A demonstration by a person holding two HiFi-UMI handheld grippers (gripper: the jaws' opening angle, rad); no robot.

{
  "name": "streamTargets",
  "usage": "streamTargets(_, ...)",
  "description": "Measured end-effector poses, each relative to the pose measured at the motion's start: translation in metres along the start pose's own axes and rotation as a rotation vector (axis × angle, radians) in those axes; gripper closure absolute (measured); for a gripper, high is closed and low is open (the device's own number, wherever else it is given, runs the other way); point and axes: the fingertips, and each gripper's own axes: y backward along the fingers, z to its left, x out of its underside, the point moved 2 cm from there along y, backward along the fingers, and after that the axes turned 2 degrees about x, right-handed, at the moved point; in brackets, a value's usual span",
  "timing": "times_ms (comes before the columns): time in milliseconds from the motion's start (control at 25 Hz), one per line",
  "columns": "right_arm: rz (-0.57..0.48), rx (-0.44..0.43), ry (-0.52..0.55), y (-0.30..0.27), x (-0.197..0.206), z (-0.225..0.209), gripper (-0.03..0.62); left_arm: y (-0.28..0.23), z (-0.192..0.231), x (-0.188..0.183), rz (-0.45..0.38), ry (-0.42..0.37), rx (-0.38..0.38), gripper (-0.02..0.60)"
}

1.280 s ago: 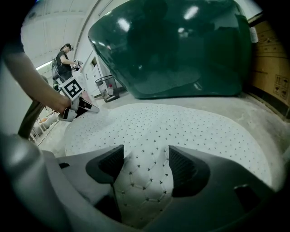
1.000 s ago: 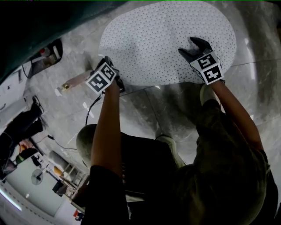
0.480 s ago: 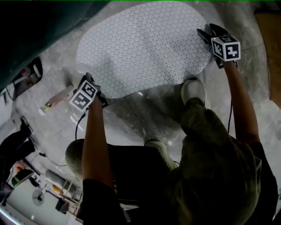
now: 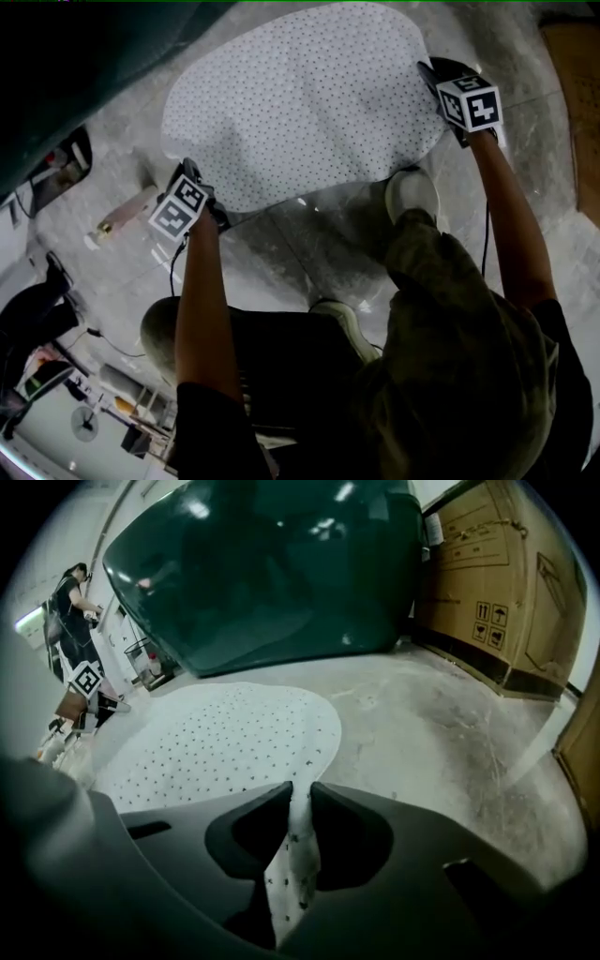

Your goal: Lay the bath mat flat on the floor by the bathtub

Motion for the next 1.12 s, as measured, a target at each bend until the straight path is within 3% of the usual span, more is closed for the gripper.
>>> streamTargets(240, -0.096, 0.040, 0.029, 0.018, -0.031, -0.011, 0.533, 0.003, 0.010, 0.002, -0.024, 0.070, -0.011, 0.538)
streamTargets(400, -0.084, 0.019, 0.035, 0.014, -0.047, -0.017, 0.533, 0.008, 0.011, 0.005, -0.028, 0.104, -0.002, 0.538)
streamTargets(640, -0.089, 0.019, 0.001, 0.002, -0.050, -0.027, 0.533, 0.008, 0.011, 0.010, -0.011, 0.032, -0.007, 0.538)
streamTargets(1120, -0.108, 0.002, -0.033, -0.019, -0.077, -0.038, 0.533, 0.007, 0.014, 0.018, -0.022, 0.100, -0.026, 0.538)
